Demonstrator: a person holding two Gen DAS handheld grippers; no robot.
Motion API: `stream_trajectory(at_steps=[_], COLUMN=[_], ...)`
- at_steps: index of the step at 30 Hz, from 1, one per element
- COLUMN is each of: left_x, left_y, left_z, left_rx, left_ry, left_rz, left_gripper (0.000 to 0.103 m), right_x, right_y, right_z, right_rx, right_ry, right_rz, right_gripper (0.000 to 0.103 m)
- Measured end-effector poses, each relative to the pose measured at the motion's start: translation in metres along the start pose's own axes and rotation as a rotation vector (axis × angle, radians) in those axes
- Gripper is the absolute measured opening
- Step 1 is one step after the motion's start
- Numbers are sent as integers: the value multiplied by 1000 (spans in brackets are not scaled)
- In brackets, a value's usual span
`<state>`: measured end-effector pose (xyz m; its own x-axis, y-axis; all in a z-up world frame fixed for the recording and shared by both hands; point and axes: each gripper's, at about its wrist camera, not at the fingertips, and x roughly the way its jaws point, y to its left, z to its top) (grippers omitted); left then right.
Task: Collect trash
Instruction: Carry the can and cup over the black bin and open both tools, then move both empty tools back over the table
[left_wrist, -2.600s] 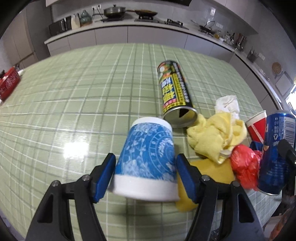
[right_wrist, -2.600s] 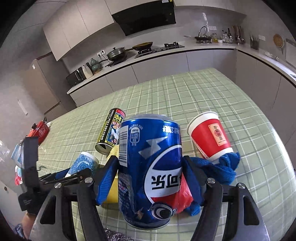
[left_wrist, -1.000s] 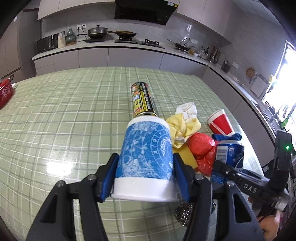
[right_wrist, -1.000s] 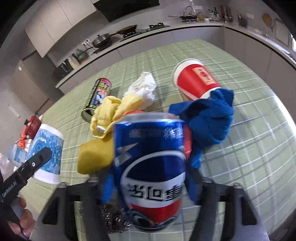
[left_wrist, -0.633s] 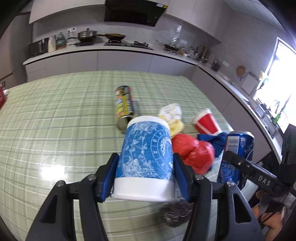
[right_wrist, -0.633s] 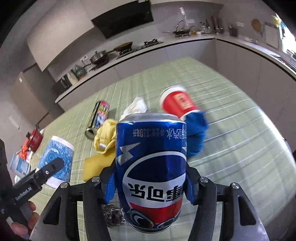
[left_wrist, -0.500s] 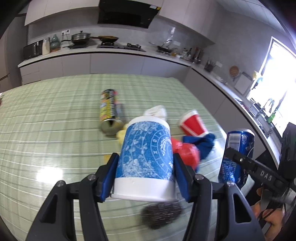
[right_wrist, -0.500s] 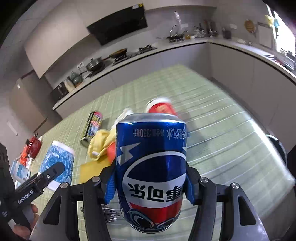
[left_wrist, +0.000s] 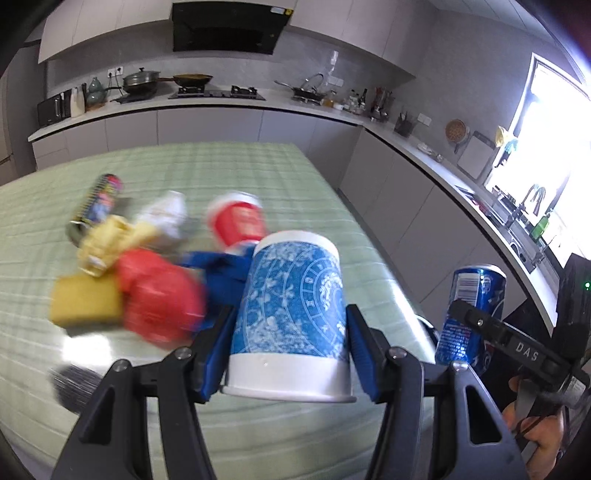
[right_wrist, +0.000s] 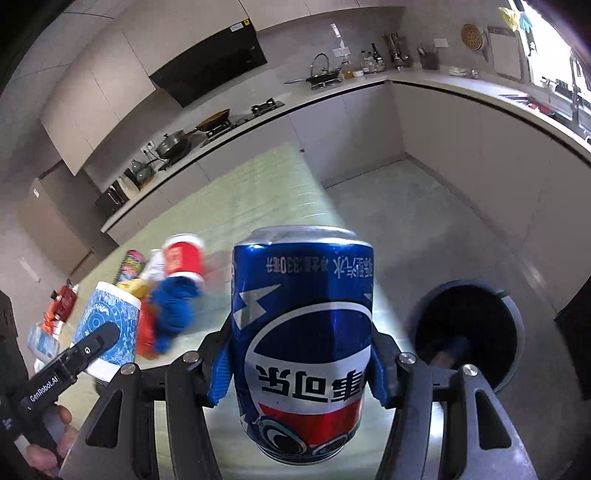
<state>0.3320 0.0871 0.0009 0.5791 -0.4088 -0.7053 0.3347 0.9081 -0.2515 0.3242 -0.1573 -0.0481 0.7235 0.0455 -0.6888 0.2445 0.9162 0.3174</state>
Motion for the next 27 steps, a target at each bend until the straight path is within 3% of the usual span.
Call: stream_trajectory(at_steps=[4, 8, 13, 16, 21, 27], left_x=[19, 43, 76, 101, 157, 201], left_y=[-52, -107, -168, -198, -233, -253], left_z=[-4, -11, -17, -22, -35, -49], left_rx=[23, 89, 127, 137, 89, 89], left_ry=[42, 76, 139, 177, 230, 294], left_rz=[-41, -134, -175, -150, -27, 62], left_gripper=[59, 59, 59, 59, 60, 65], right_x=[-21, -43, -44, -27, 27, 92], right_y=[-61, -118, -178, -212, -250, -286], right_z=[6, -1, -7, -6, -1, -1], right_rx=[51, 115, 152, 173, 102, 52], right_ry=[-8, -34, -8, 26, 128, 251], right_rz=[-36, -118, -151, -120, -85, -44], right_gripper=[61, 61, 61, 61, 61, 62])
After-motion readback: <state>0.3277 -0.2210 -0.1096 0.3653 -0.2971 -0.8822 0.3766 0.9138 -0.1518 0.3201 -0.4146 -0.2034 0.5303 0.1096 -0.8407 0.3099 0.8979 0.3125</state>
